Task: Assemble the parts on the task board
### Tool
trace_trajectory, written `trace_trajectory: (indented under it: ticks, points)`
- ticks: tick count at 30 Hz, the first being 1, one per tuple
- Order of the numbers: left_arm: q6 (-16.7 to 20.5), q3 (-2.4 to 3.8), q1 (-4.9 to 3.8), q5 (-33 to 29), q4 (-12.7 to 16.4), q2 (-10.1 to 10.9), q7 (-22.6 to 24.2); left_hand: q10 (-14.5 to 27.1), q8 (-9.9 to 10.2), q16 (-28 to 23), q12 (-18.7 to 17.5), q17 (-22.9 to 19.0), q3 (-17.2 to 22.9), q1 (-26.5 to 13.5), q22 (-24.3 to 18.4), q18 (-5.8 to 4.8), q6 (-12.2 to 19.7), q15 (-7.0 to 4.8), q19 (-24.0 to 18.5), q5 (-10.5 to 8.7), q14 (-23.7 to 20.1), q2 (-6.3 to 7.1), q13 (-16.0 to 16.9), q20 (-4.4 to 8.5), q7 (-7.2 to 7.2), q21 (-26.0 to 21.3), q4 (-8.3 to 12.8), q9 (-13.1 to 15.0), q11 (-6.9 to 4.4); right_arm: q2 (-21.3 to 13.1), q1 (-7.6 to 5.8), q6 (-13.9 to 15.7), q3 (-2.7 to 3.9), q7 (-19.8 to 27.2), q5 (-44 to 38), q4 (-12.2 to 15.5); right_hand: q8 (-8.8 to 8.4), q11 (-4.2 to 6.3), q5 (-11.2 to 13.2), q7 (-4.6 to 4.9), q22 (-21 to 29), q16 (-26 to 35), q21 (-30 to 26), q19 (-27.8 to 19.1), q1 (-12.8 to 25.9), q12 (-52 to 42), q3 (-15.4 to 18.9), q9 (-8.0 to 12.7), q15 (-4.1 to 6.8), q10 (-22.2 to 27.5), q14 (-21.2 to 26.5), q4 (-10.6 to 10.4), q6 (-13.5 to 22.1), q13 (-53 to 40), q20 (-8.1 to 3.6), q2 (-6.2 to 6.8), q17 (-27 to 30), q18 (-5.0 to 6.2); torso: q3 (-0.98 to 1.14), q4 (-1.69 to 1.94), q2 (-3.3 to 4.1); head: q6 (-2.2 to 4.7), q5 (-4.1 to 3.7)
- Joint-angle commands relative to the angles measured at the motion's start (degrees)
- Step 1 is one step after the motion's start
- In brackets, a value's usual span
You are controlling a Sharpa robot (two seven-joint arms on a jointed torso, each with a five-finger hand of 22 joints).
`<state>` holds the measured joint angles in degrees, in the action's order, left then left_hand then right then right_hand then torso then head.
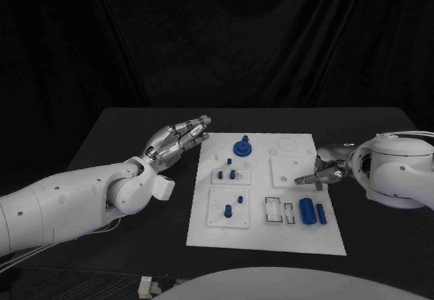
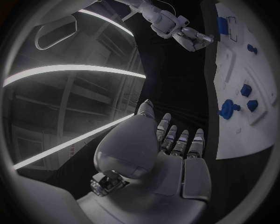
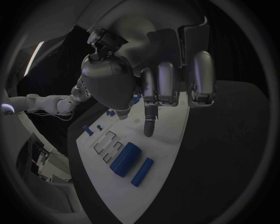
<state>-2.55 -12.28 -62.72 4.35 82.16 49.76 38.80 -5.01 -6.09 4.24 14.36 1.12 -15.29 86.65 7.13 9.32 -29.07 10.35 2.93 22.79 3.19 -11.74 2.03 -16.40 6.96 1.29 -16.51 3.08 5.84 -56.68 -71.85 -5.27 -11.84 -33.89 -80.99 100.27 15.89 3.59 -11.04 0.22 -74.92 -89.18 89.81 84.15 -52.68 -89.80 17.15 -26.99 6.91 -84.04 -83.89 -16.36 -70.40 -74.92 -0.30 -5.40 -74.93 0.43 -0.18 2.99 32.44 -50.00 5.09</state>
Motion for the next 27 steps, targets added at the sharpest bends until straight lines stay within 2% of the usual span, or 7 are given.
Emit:
trace_trajectory:
  ticks: [1, 15, 27]
  points:
    - [-1.04, 0.05, 0.06, -0.06, 0.01, -0.21, 2.45, -0.09, -0.07, 0.24, 0.27, 0.08, 0.43, 0.53, 0.02, 0.7, -0.1, 0.43, -0.16, 0.32, -0.09, 0.0, 0.08, -0.43, 0.29, 0.36, 0.07, -0.02, 0.42, 0.29, 0.31, -1.99, 0.02, -1.47, 2.01, -0.23, -0.31, -0.01, -0.38, -0.06, -15.08, -0.26, 0.19, 5.85, -0.89, -0.2, 0.42, -0.13, 0.25, -5.96, -5.85, 0.13, 0.45, -15.08, -0.34, 0.01, -13.63, -0.43, 0.02, 0.07, 0.03, 0.0, -0.07]
    - [-1.39, 0.05, 0.07, -0.06, -0.1, -0.49, 2.13, -0.1, -0.08, 0.4, 0.29, 0.11, 0.5, 0.75, -0.03, 0.61, -0.06, 0.66, -0.16, 0.51, 0.06, 0.0, 0.08, -0.44, 0.37, 0.36, 0.15, -0.03, 0.49, 1.59, 1.37, -4.18, 0.01, -1.67, 2.49, -0.99, -0.83, -0.01, -1.59, -0.05, -14.92, -0.19, -0.21, 5.62, -5.05, -0.2, 0.6, -1.49, 0.5, -5.96, -5.8, 1.24, 0.53, -15.08, -0.5, 1.14, -13.4, -0.3, 0.01, -0.01, 0.01, 0.0, -0.15]
    - [-1.72, 0.05, 0.09, -0.06, -0.1, -0.61, 1.73, -0.1, -0.06, 0.56, 0.3, 0.14, 0.57, 1.0, -0.04, 0.5, 0.03, 0.84, -0.15, 0.75, 0.2, 0.04, 0.08, -0.46, 0.41, 0.37, 0.24, -0.04, 0.59, 2.15, 1.85, -5.53, 0.01, -1.83, 1.89, -1.5, -0.91, -0.01, -1.76, -0.03, -14.83, -0.12, -0.42, 5.49, -5.34, -0.2, 0.6, -1.61, 0.52, -5.96, -5.76, 1.31, 0.65, -15.08, -0.53, 1.18, -13.2, -0.24, -0.02, -0.02, -0.04, 0.0, 0.08]
